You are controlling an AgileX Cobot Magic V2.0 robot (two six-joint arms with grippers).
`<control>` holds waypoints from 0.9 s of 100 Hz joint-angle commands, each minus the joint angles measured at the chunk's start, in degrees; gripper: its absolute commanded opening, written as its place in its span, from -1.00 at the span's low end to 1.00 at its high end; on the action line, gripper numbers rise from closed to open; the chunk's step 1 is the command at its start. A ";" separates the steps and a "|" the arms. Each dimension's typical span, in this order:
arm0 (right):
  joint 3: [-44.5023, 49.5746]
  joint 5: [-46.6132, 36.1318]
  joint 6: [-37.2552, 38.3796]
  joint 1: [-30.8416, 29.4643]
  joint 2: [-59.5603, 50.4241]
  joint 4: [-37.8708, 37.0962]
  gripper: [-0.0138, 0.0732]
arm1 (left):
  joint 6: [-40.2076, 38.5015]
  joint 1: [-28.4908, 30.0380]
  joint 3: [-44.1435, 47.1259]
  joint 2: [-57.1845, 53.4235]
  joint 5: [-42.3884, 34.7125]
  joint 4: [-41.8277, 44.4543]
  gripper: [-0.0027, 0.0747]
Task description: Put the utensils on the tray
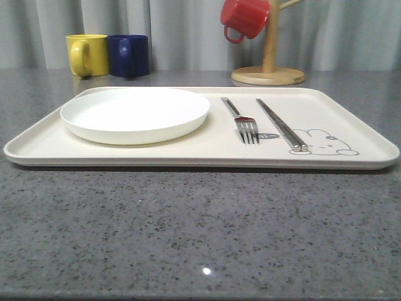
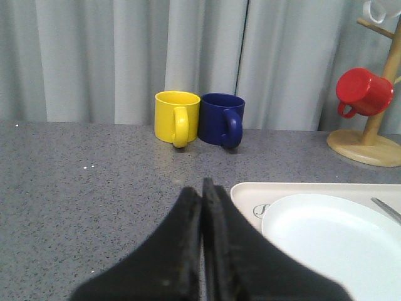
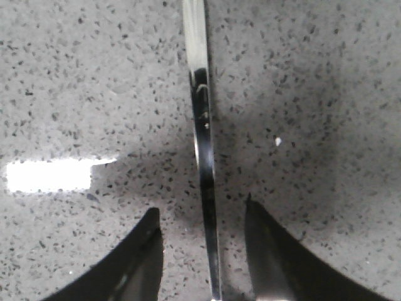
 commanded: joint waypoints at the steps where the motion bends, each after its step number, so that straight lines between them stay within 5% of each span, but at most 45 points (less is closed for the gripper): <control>1: -1.86 -1.16 -0.67 -0.39 -1.68 -0.78 0.07 | 0.16 -0.26 -1.50 0.24 -4.01 -0.53 -0.98; 27: -1.86 -0.27 -0.67 -0.39 -0.30 -0.78 -0.01 | 0.16 -0.26 -1.50 0.24 -4.01 -0.53 -0.98; 49: -1.86 0.52 -0.67 -0.39 -0.30 -0.78 -0.86 | 0.16 -0.26 -1.50 0.24 -4.01 -0.53 -0.98; 90: -2.46 1.82 6.83 3.50 -8.68 0.82 -0.82 | 0.16 -0.26 -1.50 0.24 -4.01 -0.53 -0.98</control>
